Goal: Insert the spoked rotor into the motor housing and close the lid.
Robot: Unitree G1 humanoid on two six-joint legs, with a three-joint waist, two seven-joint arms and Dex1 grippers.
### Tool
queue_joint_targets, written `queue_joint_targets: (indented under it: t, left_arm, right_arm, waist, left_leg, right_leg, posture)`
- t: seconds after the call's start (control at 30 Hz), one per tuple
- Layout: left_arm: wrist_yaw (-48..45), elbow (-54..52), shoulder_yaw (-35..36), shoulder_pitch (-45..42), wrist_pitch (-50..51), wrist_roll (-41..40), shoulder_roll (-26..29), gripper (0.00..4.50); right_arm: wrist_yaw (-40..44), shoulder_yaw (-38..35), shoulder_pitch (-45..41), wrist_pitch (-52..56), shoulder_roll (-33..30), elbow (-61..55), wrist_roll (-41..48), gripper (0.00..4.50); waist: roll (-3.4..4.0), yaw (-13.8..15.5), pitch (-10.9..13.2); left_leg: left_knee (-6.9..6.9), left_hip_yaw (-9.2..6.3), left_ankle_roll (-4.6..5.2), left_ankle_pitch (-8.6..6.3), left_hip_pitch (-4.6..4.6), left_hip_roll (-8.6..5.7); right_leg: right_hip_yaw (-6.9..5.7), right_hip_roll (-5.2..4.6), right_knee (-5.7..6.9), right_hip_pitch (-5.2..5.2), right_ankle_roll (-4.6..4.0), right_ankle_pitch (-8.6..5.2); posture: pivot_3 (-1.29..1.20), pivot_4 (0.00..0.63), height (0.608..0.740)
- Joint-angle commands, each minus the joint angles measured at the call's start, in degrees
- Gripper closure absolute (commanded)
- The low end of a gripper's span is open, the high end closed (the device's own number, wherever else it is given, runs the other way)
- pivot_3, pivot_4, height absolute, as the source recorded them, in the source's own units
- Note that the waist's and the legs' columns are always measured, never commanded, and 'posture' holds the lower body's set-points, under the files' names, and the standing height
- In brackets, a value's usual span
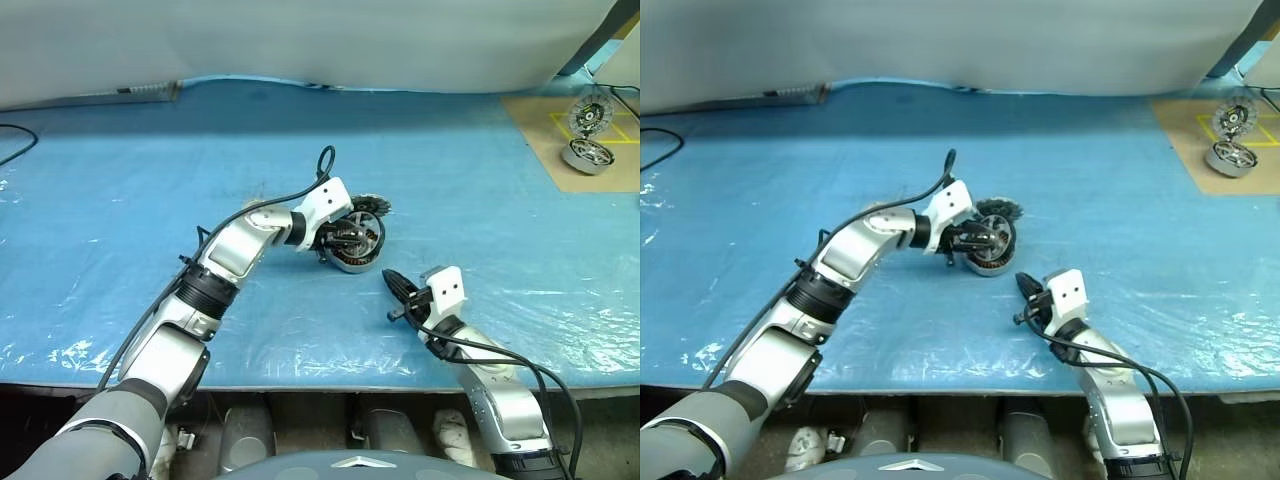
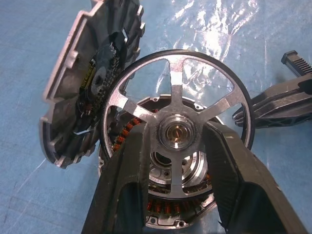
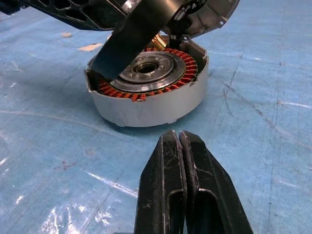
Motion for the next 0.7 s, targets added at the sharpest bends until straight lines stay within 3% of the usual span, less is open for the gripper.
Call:
queue_joint_targets:
  t: [0.03,0.7]
  left_arm:
    - [-0.4,-1.6,-0.2,0.4,1.2,0.9,1.3,3.16]
    - [-1.2,-5.5,-0.2,0.2,3.5,0.4,3.0,3.16]
  right_arm:
    - [0.1,0.2,-0.6,-1.1,0.0,-0.7,0.0,4.50]
    - [0.1,0.5,-1.0,-0.4,-0.3,0.2,-1.0,4.50]
  waist:
    - [0.00,0.0,0.0]
    - [0.00,0.1,0.0]
  left_leg:
    - [0.00,0.00,0.00,0.00,0.00,0.00]
    - [-0.01,0.00,0.00,0.00,-0.02,-0.01]
  right_leg:
    - [0.00,0.00,0.00,0.00,0.00,0.00]
    - [0.00,-0.01,-0.01,0.00,-0.01,0.00]
  posture:
    - [0.00,0.150,0.740]
    - [0.00,0.150,0.740]
